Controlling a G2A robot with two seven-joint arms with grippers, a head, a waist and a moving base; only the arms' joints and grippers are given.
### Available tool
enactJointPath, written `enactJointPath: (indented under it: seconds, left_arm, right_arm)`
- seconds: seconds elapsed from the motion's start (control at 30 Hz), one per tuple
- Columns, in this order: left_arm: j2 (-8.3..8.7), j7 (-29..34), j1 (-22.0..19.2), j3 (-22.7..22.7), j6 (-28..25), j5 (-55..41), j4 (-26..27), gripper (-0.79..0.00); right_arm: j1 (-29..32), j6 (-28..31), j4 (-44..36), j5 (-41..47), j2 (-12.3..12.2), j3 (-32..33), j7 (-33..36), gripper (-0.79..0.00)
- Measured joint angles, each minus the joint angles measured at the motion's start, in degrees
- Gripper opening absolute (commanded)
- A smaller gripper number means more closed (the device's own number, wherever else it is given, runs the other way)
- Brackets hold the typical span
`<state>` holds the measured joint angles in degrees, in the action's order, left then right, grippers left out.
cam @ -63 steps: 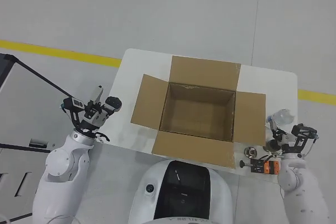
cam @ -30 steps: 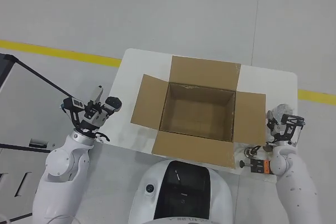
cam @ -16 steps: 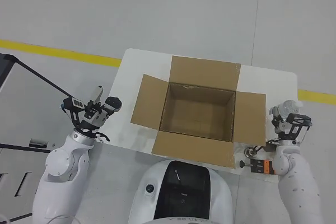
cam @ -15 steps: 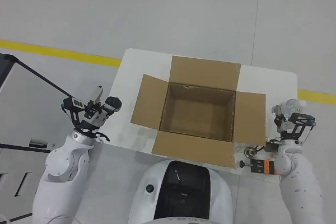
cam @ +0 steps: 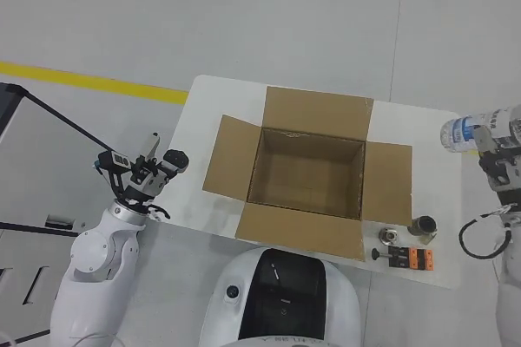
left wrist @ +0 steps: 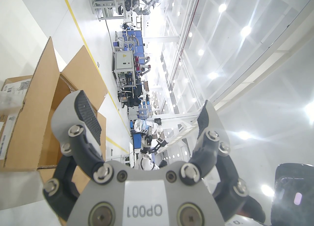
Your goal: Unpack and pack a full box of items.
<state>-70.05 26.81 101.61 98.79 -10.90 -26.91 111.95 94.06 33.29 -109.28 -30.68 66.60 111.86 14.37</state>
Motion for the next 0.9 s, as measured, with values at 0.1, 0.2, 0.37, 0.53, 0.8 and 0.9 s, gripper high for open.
enactJointPath:
  seconds: [0.1, 0.2, 0.37, 0.53, 0.8, 0.9]
  left_arm:
    - [0.00, 0.0, 0.0, 0.0, 0.0, 0.0, 0.0, 0.000]
    - [0.00, 0.0, 0.0, 0.0, 0.0, 0.0, 0.0, 0.000]
    - [0.00, 0.0, 0.0, 0.0, 0.0, 0.0, 0.0, 0.000]
    - [0.00, 0.0, 0.0, 0.0, 0.0, 0.0, 0.0, 0.000]
    - [0.00, 0.0, 0.0, 0.0, 0.0, 0.0, 0.0, 0.000]
    - [0.00, 0.0, 0.0, 0.0, 0.0, 0.0, 0.0, 0.000]
  right_arm:
    - [-1.3, -1.9, -4.2, 10.0, -0.6, -4.5, 12.8, -0.785]
    - [-3.6, -6.2, -5.9, 16.9, -1.0, -10.1, 24.4, -0.785]
    - [-10.6, -16.2, 1.9, 22.5, -1.1, -22.8, 40.1, -0.785]
    - [-15.4, -15.5, 6.4, 17.5, -1.1, -26.2, 39.9, -0.785]
    - [-15.3, -15.5, 6.3, 17.5, -1.1, -26.1, 39.7, -0.785]
    - [-15.3, -15.5, 6.3, 17.5, -1.1, -26.1, 39.7, -0.785]
